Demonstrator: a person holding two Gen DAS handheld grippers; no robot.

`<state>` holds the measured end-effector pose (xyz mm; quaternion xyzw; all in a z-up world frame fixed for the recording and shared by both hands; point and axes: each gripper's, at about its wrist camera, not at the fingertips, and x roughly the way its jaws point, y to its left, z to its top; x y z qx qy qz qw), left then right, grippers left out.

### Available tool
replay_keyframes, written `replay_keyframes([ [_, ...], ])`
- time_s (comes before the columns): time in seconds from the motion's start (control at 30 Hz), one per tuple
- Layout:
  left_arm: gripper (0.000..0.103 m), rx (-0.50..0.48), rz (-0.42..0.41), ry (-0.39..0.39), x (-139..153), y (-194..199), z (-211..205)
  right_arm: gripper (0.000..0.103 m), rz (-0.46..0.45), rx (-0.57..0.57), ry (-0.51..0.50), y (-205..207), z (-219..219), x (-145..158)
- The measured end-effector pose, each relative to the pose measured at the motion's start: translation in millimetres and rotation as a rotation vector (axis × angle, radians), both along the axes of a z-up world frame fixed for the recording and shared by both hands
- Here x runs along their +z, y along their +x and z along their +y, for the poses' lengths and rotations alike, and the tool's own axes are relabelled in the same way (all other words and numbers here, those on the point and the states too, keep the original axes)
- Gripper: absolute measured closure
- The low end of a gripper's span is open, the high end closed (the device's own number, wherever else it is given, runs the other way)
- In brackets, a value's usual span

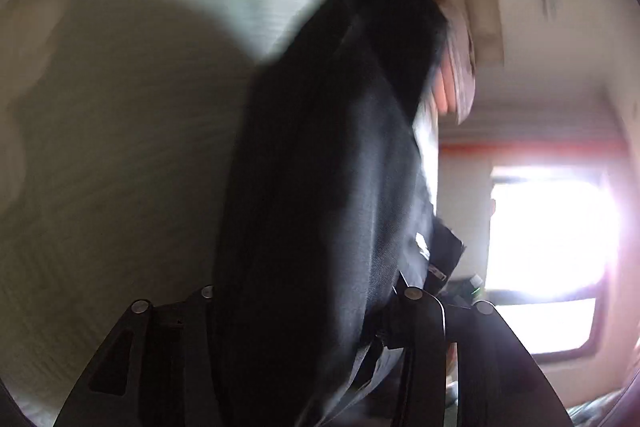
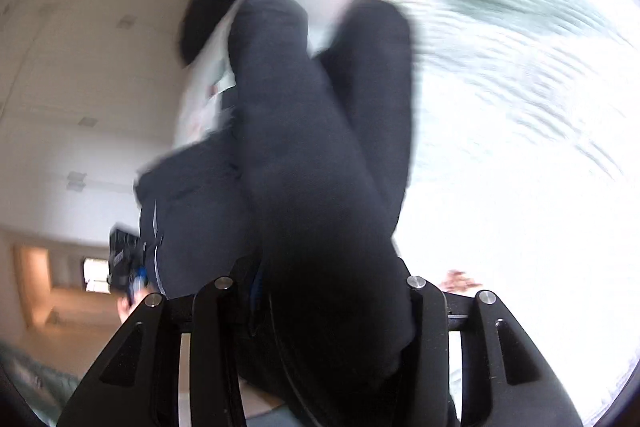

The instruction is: Fold large clothes

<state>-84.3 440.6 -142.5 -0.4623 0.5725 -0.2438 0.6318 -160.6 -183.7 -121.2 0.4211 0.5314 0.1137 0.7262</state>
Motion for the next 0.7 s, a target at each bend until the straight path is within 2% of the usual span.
replay_keyframes([
  [0.03,0.054,0.056,0.054,-0.082,-21.0,-8.0,20.2,0.052,0.011,-0.053,0.038,-7.3,-12.2,-3.2],
  [0.07,0.052,0.073,0.070,-0.106,-26.9,-12.8,30.3,0.052,0.016,-0.083,0.023,-15.0,-20.3,0.8],
  [0.1,0.049,0.079,0.071,-0.101,-26.5,-15.2,36.3,0.051,0.029,-0.087,-0.049,-21.4,-22.2,10.4],
  [0.17,0.048,0.063,0.053,-0.035,-11.0,-19.7,48.5,0.047,0.065,-0.064,-0.209,-30.1,-18.8,34.2],
  [0.2,0.048,0.054,0.023,0.025,6.4,-20.2,54.2,0.047,0.072,-0.059,-0.267,-29.1,-19.1,45.0],
  [0.3,0.048,0.008,-0.078,0.202,51.0,-9.4,57.4,0.047,0.026,-0.048,-0.449,-29.0,-8.3,94.3],
  [0.33,0.046,-0.022,-0.134,0.277,74.1,-5.3,51.7,0.047,-0.006,-0.032,-0.511,-24.8,1.4,110.9],
  [0.4,0.039,-0.080,-0.222,0.331,102.9,7.9,32.7,0.047,-0.052,0.007,-0.626,-6.4,40.5,131.7],
  [0.43,0.035,-0.112,-0.257,0.342,105.9,19.4,21.9,0.047,-0.069,0.032,-0.672,11.6,66.6,144.0],
  [0.5,0.033,-0.183,-0.285,0.347,111.6,29.2,-3.8,0.047,-0.085,0.097,-0.750,26.2,102.9,145.1],
  [0.57,0.033,-0.261,-0.280,0.367,109.7,38.2,-40.3,0.047,-0.085,0.145,-0.812,54.3,150.6,130.1],
  [0.63,0.033,-0.345,-0.265,0.492,95.5,30.7,-70.9,0.048,-0.084,0.169,-0.868,72.2,167.2,112.1],
  [0.7,0.034,-0.339,-0.249,0.588,79.2,49.4,-91.8,0.048,0.011,0.202,-0.994,97.0,175.4,78.2],
])
